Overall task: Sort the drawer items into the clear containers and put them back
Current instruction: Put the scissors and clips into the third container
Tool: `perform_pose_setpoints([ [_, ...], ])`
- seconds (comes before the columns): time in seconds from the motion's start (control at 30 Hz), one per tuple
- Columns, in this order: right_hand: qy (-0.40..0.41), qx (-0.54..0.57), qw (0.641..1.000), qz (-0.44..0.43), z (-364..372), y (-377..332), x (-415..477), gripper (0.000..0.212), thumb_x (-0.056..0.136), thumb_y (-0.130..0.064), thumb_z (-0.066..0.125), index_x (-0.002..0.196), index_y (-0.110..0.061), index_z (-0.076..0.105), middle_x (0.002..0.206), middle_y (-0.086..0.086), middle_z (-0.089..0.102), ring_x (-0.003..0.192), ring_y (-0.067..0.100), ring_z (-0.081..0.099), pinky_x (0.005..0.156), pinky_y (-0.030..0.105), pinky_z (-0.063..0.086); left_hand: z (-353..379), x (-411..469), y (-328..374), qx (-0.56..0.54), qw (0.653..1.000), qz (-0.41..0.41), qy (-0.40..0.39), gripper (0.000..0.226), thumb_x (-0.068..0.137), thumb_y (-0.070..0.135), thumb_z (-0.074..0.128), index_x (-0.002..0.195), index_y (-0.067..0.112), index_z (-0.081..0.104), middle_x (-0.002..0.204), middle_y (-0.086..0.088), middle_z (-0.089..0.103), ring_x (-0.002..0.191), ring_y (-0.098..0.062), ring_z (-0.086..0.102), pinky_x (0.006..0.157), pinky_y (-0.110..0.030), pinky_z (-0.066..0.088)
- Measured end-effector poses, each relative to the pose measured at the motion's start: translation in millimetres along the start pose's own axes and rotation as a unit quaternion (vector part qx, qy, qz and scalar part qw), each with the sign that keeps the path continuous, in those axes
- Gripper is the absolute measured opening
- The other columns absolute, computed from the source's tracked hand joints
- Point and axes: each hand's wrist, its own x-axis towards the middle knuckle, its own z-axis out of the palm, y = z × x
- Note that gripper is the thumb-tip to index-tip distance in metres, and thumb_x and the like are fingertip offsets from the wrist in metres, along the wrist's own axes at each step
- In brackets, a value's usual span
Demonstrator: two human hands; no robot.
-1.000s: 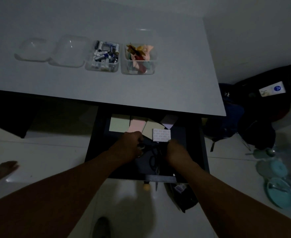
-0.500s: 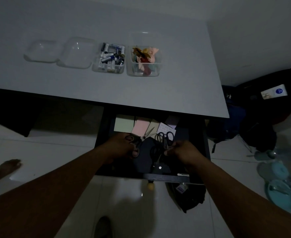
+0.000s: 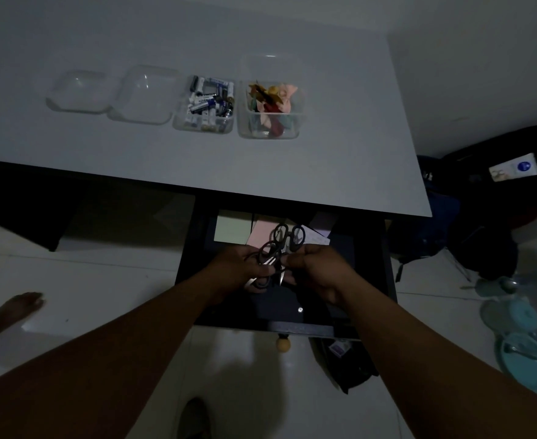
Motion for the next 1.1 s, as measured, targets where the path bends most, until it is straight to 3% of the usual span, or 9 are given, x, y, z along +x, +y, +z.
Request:
perform_pose_setpoints([
  [0.13, -0.039, 0.088, 0.995, 0.033, 0, -4, -3, 0.015, 0.094, -0.016, 0.066, 0.109, -0.014, 0.069, 0.106, 0.008, 0.074, 0.089, 0.02, 0.07, 0.079, 0.032, 0.059, -1, -1, 2, -0.031, 0.999, 0.007, 0.003, 0.03, 0.086, 0.002, 0.074, 0.115, 0.0, 0.065, 0.098, -0.016, 0.071, 0.086, -0.028, 0.066, 0.09, -0.054, 0.057],
  [0.2, 0.001, 0.111, 0.994, 0.016, -3, -6, -3, 0.019, 0.098, -0.021, 0.061, 0.114, -0.013, 0.067, 0.108, 0.009, 0.069, 0.088, 0.021, 0.069, 0.076, 0.032, 0.059, -2, -5, 5, -0.037, 0.999, 0.008, 0.006, 0.024, 0.089, 0.001, 0.071, 0.112, 0.0, 0.065, 0.089, -0.014, 0.067, 0.077, -0.023, 0.063, 0.087, -0.051, 0.058],
  [0.3, 0.076, 0.118, 0.99, -0.025, -10, -9, -10, 0.012, 0.101, -0.018, 0.058, 0.104, -0.009, 0.065, 0.092, 0.01, 0.067, 0.075, 0.019, 0.066, 0.067, 0.03, 0.058, -6, -11, 7, -0.06, 0.997, 0.026, 0.029, 0.012, 0.093, -0.001, 0.063, 0.105, 0.002, 0.062, 0.078, -0.013, 0.057, 0.066, -0.018, 0.056, 0.078, -0.04, 0.057],
  [0.6, -0.01, 0.013, 0.996, -0.091, 13, 3, -43, 0.017, 0.094, -0.008, 0.066, 0.11, 0.001, 0.064, 0.085, 0.014, 0.067, 0.072, 0.017, 0.065, 0.068, 0.028, 0.056, 9, -30, 11, -0.102, 0.993, 0.038, 0.039, 0.019, 0.103, 0.009, 0.044, 0.119, 0.002, 0.054, 0.081, -0.011, 0.054, 0.061, -0.014, 0.052, 0.057, -0.029, 0.051],
  [0.7, 0.021, -0.02, 0.993, -0.114, 18, 1, -44, 0.019, 0.094, -0.011, 0.066, 0.11, -0.001, 0.065, 0.083, 0.014, 0.07, 0.071, 0.021, 0.065, 0.067, 0.032, 0.057, 16, -39, 12, -0.1, 0.992, 0.061, 0.046, 0.024, 0.104, 0.012, 0.047, 0.119, -0.003, 0.058, 0.089, -0.015, 0.06, 0.063, -0.015, 0.059, 0.064, -0.034, 0.055],
  [0.8, 0.018, -0.033, 0.988, -0.148, 17, -1, -46, 0.017, 0.098, -0.015, 0.058, 0.113, -0.02, 0.065, 0.094, 0.015, 0.074, 0.072, 0.026, 0.068, 0.07, 0.042, 0.059, 13, -44, 10, -0.135, 0.985, 0.077, 0.074, 0.024, 0.101, 0.009, 0.055, 0.119, -0.005, 0.06, 0.088, -0.015, 0.066, 0.069, -0.024, 0.071, 0.082, -0.046, 0.06],
  [0.9, 0.017, -0.105, 0.974, -0.201, 8, -13, -48, 0.023, 0.098, -0.009, 0.058, 0.109, -0.028, 0.064, 0.092, 0.008, 0.071, 0.066, 0.019, 0.065, 0.064, 0.034, 0.056, 6, -49, 10, -0.158, 0.982, 0.059, 0.084, 0.024, 0.097, 0.004, 0.06, 0.12, -0.003, 0.059, 0.097, -0.023, 0.068, 0.092, -0.038, 0.075, 0.086, -0.048, 0.061],
  [1.0, 0.013, -0.173, 0.955, -0.241, -3, -27, -42, 0.028, 0.09, 0.001, 0.067, 0.108, -0.021, 0.064, 0.084, 0.01, 0.059, 0.063, 0.014, 0.06, 0.062, 0.024, 0.051, -2, -50, 8, -0.154, 0.985, 0.048, 0.061, 0.029, 0.098, 0.001, 0.057, 0.126, 0.0, 0.055, 0.098, -0.021, 0.068, 0.088, -0.031, 0.073, 0.085, -0.045, 0.061],
  [1.1, -0.008, -0.277, 0.921, -0.274, -9, -38, -32, 0.022, 0.087, -0.002, 0.071, 0.105, -0.015, 0.072, 0.083, 0.002, 0.066, 0.069, 0.009, 0.058, 0.069, 0.02, 0.05, -2, -50, 8, -0.117, 0.992, 0.047, 0.014, 0.031, 0.101, 0.002, 0.051, 0.131, 0.004, 0.053, 0.107, -0.019, 0.067, 0.083, -0.025, 0.069, 0.091, -0.046, 0.057],
])
